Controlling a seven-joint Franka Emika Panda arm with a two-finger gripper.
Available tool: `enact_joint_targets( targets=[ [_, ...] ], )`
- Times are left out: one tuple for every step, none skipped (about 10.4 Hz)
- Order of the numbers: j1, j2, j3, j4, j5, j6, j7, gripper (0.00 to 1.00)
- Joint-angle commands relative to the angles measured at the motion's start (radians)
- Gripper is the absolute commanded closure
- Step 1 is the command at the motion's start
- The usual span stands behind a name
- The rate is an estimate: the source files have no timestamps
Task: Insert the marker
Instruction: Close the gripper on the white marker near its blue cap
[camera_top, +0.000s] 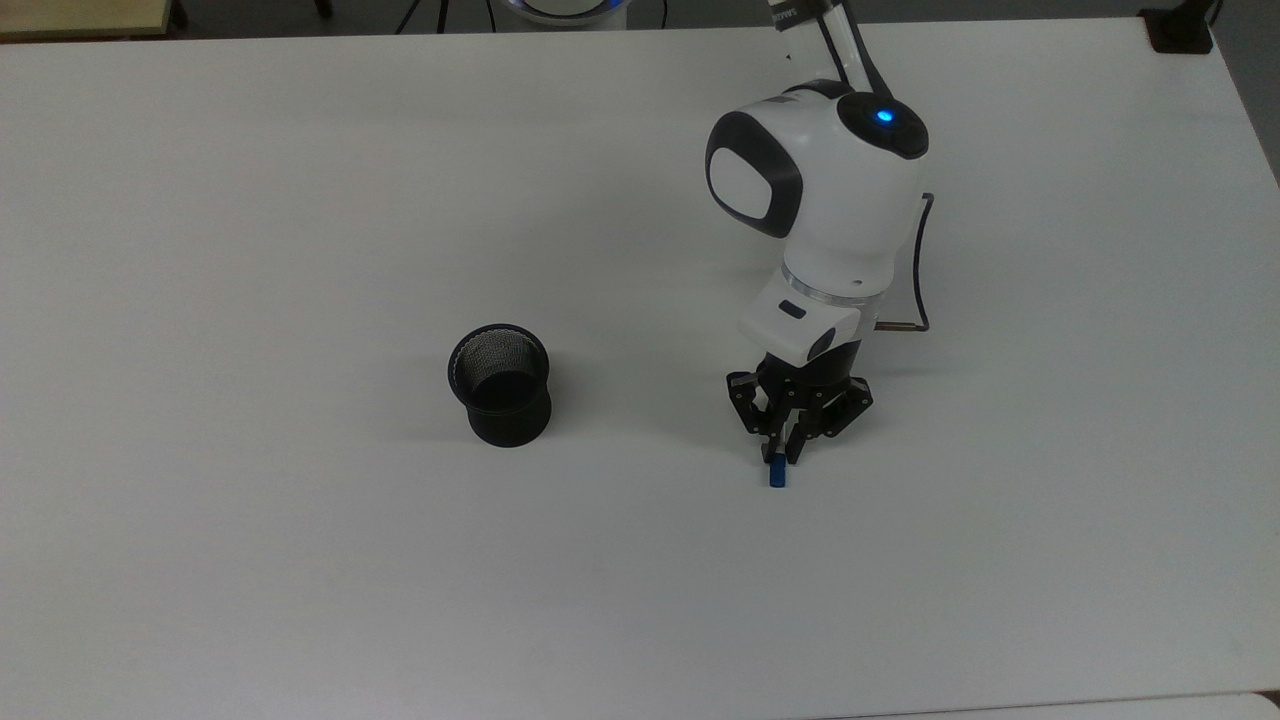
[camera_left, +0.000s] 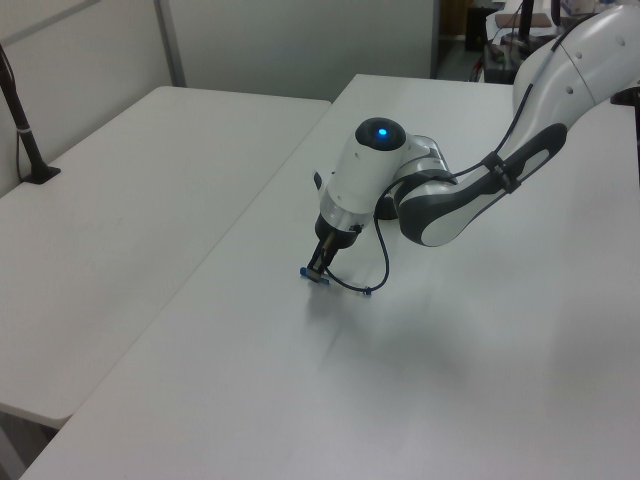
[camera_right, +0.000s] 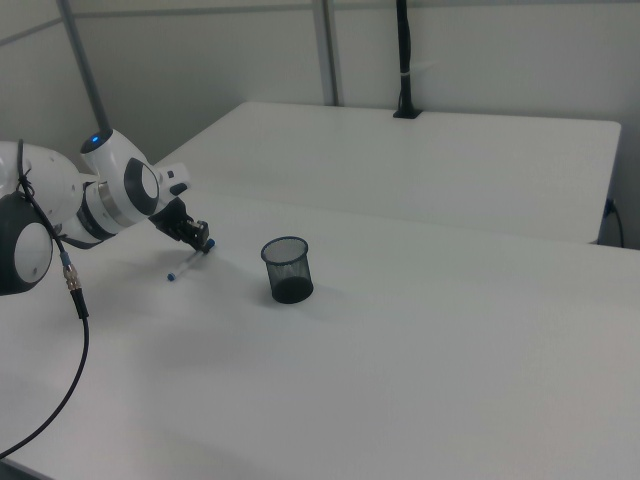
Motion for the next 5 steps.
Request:
enact_joint_targets(
  targets=[
    [0.01, 0.007, -0.017, 0.006, -0.026, 0.015, 0.026, 0.8],
    [0.009, 0.007, -0.017, 0.005, -0.027, 0.015, 0.026, 0.79],
    [0.007, 0.007, -0.017, 0.0, -0.026, 0.015, 0.026, 0.79],
    [0.007, 0.006, -0.017, -0.001, -0.026, 0.013, 0.024, 0.68],
    [0.007, 0.007, -0.017, -0.003, -0.027, 0.013, 0.026, 0.66]
  ],
)
